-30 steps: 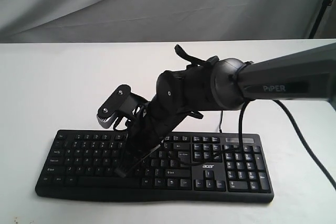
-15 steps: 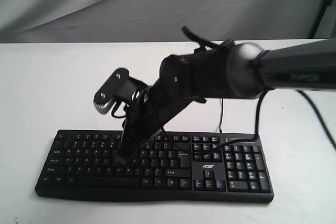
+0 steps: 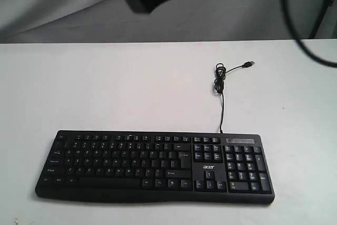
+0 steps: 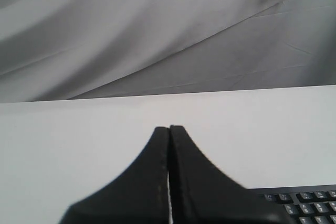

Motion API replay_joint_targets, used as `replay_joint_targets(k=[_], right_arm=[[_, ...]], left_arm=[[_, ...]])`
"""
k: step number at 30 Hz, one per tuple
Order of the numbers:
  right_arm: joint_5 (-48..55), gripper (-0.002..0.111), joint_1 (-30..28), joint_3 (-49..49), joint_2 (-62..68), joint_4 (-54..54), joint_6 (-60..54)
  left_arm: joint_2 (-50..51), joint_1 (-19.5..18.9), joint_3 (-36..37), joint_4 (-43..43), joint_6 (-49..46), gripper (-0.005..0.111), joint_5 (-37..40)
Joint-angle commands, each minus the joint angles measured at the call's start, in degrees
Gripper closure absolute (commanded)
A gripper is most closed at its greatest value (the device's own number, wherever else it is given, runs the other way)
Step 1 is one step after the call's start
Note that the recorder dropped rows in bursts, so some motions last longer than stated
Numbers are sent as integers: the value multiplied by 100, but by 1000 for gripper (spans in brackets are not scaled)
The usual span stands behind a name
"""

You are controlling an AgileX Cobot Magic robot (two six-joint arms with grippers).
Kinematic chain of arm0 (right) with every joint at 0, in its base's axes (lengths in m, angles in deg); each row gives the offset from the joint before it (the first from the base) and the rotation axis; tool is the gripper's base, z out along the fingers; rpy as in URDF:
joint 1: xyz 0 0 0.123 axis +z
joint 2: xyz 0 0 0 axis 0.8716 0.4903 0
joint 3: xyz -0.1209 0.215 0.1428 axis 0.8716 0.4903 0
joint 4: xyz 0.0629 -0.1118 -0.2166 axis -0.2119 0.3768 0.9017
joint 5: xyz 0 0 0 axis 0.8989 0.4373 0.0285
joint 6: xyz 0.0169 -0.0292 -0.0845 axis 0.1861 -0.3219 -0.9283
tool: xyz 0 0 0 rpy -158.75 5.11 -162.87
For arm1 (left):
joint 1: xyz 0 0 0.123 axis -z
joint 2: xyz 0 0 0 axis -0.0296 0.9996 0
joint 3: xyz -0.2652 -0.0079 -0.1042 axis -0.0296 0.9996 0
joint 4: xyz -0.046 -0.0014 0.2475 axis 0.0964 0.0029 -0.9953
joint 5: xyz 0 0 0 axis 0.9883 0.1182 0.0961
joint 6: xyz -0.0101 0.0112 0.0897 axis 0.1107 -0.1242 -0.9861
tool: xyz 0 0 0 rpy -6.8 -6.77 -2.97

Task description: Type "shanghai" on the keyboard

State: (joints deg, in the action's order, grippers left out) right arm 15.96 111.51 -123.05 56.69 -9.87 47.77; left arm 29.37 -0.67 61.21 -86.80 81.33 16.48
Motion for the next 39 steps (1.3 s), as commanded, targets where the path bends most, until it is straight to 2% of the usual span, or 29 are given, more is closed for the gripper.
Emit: replay_joint_targets(k=[1, 8, 10, 12, 15, 16, 19, 22, 31, 34, 39], right_arm=[[-367, 108, -17, 11, -663, 26, 34], [-656, 108, -84, 11, -1845, 470, 254], [-465, 108, -393, 11, -2184, 470, 607], [-125, 108, -967, 11, -2391, 470, 1079], [381, 108, -2290, 311, -2707, 470, 1996], [418, 108, -2869, 539, -2824, 470, 2233], [372, 108, -3951, 1466, -3231, 470, 2445], [-132, 108, -4589, 2526, -3729, 470, 2434], [-1354, 108, -5334, 5138, -5438, 367, 2590], [-1443, 108, -5635, 5673, -5893, 367, 2631], [-1432, 108, -5745, 6288, -6377, 390, 2631]], left_arm=[[-14, 37, 10, 11, 15, 107, -31], [-14, 37, 10, 11, 15, 107, -31], [-14, 37, 10, 11, 15, 107, -31], [-14, 37, 10, 11, 15, 107, -31], [-14, 37, 10, 11, 15, 107, -31], [-14, 37, 10, 11, 15, 107, -31], [-14, 37, 10, 11, 15, 107, -31], [-14, 37, 10, 11, 15, 107, -31], [-14, 37, 10, 11, 15, 107, -31], [-14, 37, 10, 11, 15, 107, -31], [-14, 37, 10, 11, 15, 107, -31]])
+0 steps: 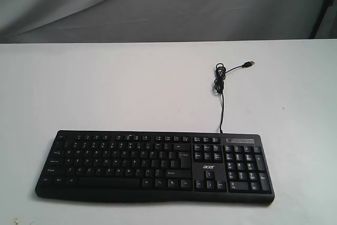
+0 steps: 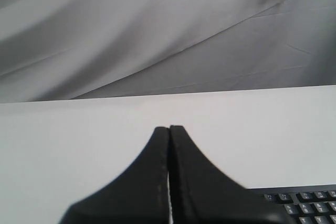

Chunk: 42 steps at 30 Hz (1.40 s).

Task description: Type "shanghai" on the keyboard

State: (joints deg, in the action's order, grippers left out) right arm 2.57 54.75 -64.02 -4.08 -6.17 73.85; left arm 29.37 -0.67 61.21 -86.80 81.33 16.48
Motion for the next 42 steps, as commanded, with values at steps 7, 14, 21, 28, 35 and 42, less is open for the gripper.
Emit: replay_joint_targets(k=[7, 14, 21, 28, 35, 42], right_arm=[[-103, 108, -92, 1012, -796, 20, 171], [-92, 108, -92, 1412, -1141, 98, 826], [828, 108, -92, 1690, -1637, 922, 826], [1303, 108, -92, 1690, -1819, 1059, 826], [1313, 108, -92, 1690, -1819, 1042, 826], [1313, 108, -92, 1690, -1819, 1042, 826]], left_arm=[[-14, 37, 10, 11, 15, 107, -31], [-14, 37, 10, 11, 15, 107, -31], [-14, 37, 10, 11, 15, 107, -31], [-14, 37, 10, 11, 15, 107, -31], [-14, 37, 10, 11, 15, 107, -31], [-14, 37, 10, 11, 15, 107, -31]])
